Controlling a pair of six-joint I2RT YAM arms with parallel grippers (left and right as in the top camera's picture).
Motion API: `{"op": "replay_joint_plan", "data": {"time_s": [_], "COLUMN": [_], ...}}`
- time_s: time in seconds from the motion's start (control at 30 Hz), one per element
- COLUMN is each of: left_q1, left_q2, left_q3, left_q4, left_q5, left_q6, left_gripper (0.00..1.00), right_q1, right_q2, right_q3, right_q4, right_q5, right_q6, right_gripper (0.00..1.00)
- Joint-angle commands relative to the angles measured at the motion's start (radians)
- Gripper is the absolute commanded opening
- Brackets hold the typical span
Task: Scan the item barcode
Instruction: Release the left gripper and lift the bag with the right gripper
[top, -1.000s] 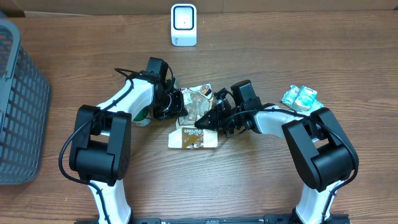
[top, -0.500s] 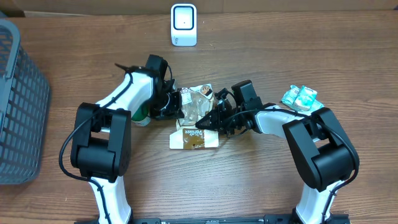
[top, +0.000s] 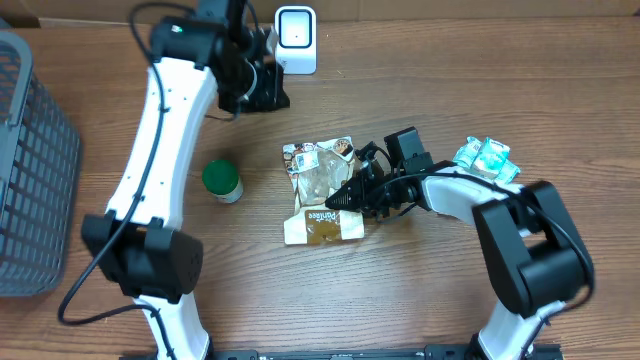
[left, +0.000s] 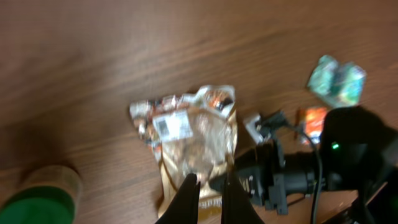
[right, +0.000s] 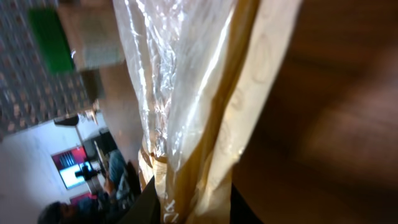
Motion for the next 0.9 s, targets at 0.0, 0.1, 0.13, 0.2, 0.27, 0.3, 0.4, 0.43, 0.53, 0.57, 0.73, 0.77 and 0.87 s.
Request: {"op": "replay_joint_plan", "data": {"time_s": [0.0, 0.1, 0.13, 0.2, 0.27, 0.3, 0.4, 0.43, 0.53, 0.57, 0.73, 0.77, 0.87], "left_q1": [0.047, 0.104, 0.123, 0.171, 0.219, 0.247, 0.314, 0.341, 0.390, 0.405, 0.442, 0.442, 0.441], "left_q2": [-0.040, -0.040, -0.040, -0.039, -0.039, -0.039, -0.039, -0.039, -0.039, -0.039, -0.039, -0.039, -0.039], "left_q3": [0.108, 0.141, 0.141, 0.141, 0.141, 0.141, 0.141, 0.141, 0.141, 0.141, 0.139, 0.139, 0.139], "left_q4": [-0.027, -0.038, -0.037, -0.039, -0.045, -0.050, -0.067, -0.077, -0.094, -0.097, -0.105, -0.108, -0.122], "left_q5": [-0.003, -0.002, 0.000, 0.001, 0.000, 0.001, 0.001, 0.000, -0.002, -0.009, -0.054, -0.055, -0.056], "left_q6": [0.026, 0.014, 0.014, 0.013, 0.001, -0.002, -0.001, 0.000, 0.000, 0.000, 0.000, 0.000, 0.000], "left_gripper": [0.06, 0.07, 0.07, 0.12, 0.17, 0.18, 0.26, 0.32, 0.43, 0.46, 0.71, 0.79, 0.85], "right_q1": [-0.004, -0.011, -0.014, -0.025, -0.041, -0.054, -0.093, -0.112, -0.150, -0.164, -0.195, -0.195, -0.192], "right_q2": [-0.139, -0.230, -0.251, -0.308, -0.359, -0.388, -0.454, -0.484, -0.548, -0.573, -0.672, -0.690, -0.702], "right_q3": [0.089, 0.158, 0.172, 0.209, 0.232, 0.238, 0.241, 0.241, 0.244, 0.247, 0.259, 0.267, 0.292], "right_q4": [-0.064, -0.143, -0.159, -0.206, -0.232, -0.238, -0.259, -0.272, -0.299, -0.314, -0.354, -0.365, -0.397], "right_q5": [-0.061, -0.144, -0.162, -0.182, -0.182, -0.182, -0.183, -0.185, -0.190, -0.190, -0.172, -0.170, -0.151], "right_q6": [-0.138, -0.241, -0.263, -0.304, -0.309, -0.309, -0.307, -0.307, -0.300, -0.299, -0.270, -0.269, -0.242], "right_gripper": [0.04, 0.04, 0.04, 0.04, 0.04, 0.04, 0.04, 0.04, 0.04, 0.04, 0.04, 0.04, 0.04]}}
